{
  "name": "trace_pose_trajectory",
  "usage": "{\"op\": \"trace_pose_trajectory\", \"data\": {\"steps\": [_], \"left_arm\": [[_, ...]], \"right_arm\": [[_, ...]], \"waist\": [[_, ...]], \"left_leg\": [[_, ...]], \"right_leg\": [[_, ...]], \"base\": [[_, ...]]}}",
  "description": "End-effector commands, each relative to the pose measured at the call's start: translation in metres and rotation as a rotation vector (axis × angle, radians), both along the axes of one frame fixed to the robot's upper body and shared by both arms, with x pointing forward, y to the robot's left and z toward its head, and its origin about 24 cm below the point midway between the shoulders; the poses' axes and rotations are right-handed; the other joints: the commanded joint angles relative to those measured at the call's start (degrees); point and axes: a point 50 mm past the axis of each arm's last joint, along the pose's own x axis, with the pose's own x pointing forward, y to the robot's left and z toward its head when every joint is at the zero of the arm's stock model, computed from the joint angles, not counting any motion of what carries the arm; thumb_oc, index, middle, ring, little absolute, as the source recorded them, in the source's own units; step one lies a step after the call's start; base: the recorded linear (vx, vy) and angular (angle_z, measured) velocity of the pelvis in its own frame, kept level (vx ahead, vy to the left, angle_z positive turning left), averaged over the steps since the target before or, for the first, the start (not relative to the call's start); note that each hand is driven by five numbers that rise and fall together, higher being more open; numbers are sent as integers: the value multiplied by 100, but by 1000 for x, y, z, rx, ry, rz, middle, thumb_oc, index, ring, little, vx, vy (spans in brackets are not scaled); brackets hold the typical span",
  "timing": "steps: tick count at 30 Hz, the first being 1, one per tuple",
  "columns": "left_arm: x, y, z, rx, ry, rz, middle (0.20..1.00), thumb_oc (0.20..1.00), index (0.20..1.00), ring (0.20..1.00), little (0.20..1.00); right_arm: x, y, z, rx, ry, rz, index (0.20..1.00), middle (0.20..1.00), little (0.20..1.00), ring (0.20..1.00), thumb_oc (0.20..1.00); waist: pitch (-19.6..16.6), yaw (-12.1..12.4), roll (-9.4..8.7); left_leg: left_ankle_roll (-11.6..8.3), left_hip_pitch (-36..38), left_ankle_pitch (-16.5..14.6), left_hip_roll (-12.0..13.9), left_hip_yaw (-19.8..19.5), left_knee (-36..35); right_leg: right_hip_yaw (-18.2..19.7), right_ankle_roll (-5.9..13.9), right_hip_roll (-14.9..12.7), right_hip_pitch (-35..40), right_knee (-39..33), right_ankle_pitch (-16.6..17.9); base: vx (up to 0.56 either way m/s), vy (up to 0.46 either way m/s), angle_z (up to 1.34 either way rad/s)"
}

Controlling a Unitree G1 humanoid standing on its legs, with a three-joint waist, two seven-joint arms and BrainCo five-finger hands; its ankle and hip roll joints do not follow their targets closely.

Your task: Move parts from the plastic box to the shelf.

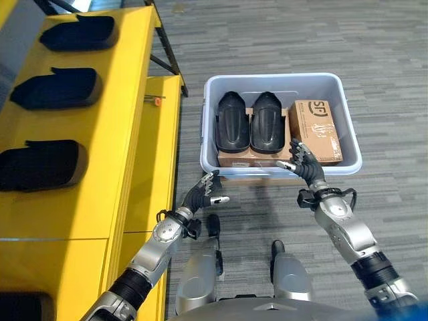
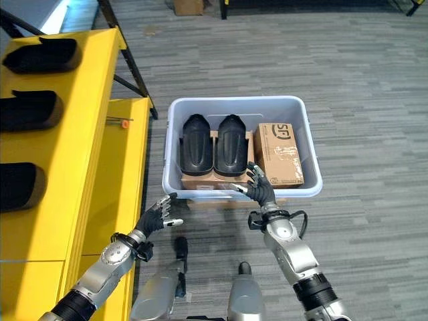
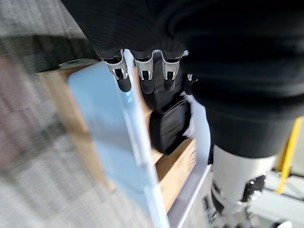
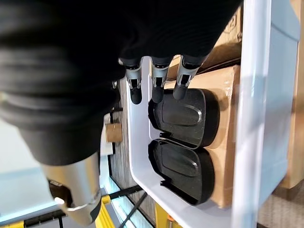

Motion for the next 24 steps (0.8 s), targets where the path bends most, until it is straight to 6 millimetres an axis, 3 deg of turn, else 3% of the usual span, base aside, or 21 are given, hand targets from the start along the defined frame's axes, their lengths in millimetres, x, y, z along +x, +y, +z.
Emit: {"op": "trace_pose_trajectory", "data": {"steps": [1, 5, 6, 8, 9, 15, 24], "left_arm": [[0, -14, 16, -67, -78, 22, 1000, 1000, 1000, 1000, 1000], [0, -16, 18, -110, -75, 21, 1000, 1000, 1000, 1000, 1000], [-1, -15, 19, -105, -85, 10, 1000, 1000, 1000, 1000, 1000], [2, -16, 19, -113, -82, 18, 1000, 1000, 1000, 1000, 1000], [2, -16, 19, -113, -82, 18, 1000, 1000, 1000, 1000, 1000], [5, -28, 25, -135, -85, -59, 1000, 1000, 1000, 1000, 1000], [4, -38, 28, -154, -96, -88, 1000, 1000, 1000, 1000, 1000]], "right_arm": [[14, 5, 28, 70, -110, -34, 1000, 1000, 1000, 1000, 1000], [28, 4, 45, 88, -149, -70, 1000, 1000, 1000, 1000, 1000], [44, 10, 66, 74, -210, -67, 1000, 1000, 1000, 1000, 1000], [55, 9, 85, 66, -245, -102, 1000, 1000, 1000, 1000, 1000], [55, 9, 86, 66, -246, -102, 1000, 1000, 1000, 1000, 1000], [76, -11, 132, 47, -334, -253, 1000, 1000, 1000, 1000, 1000], [86, -21, 147, 12, -353, -351, 1000, 1000, 1000, 1000, 1000]], "waist": [[-140, 178, 84], [-47, 304, 144], [127, 480, 187], [223, 550, 241], [222, 550, 242], [443, 628, 504], [735, 696, 700]], "left_leg": [[-208, -131, -398, 242, 123, 528], [-248, -174, -345, 310, 282, 509], [-329, -145, -464, 417, 518, 665], [-310, -271, -419, 486, 555, 779], [-310, -276, -419, 487, 554, 781], [-297, -546, -352, 324, 312, 809], [-224, -895, -359, 140, 234, 934]], "right_leg": [[-563, -407, 422, -407, 202, 376], [-922, -440, 372, -452, 248, 348], [-1367, -396, 118, -513, 638, 143], [-1480, -489, 74, -586, 670, 182], [-1481, -490, 76, -589, 668, 184], [-1373, -556, 28, -1011, 1146, 30], [-1345, -594, -103, -1566, 1808, -170]], "base": [[8, -63, -59], [2, -1, -12], [25, 25, -13], [-45, -5, -50], [-72, -9, -78], [-38, 22, 2], [-28, 21, 13]]}}
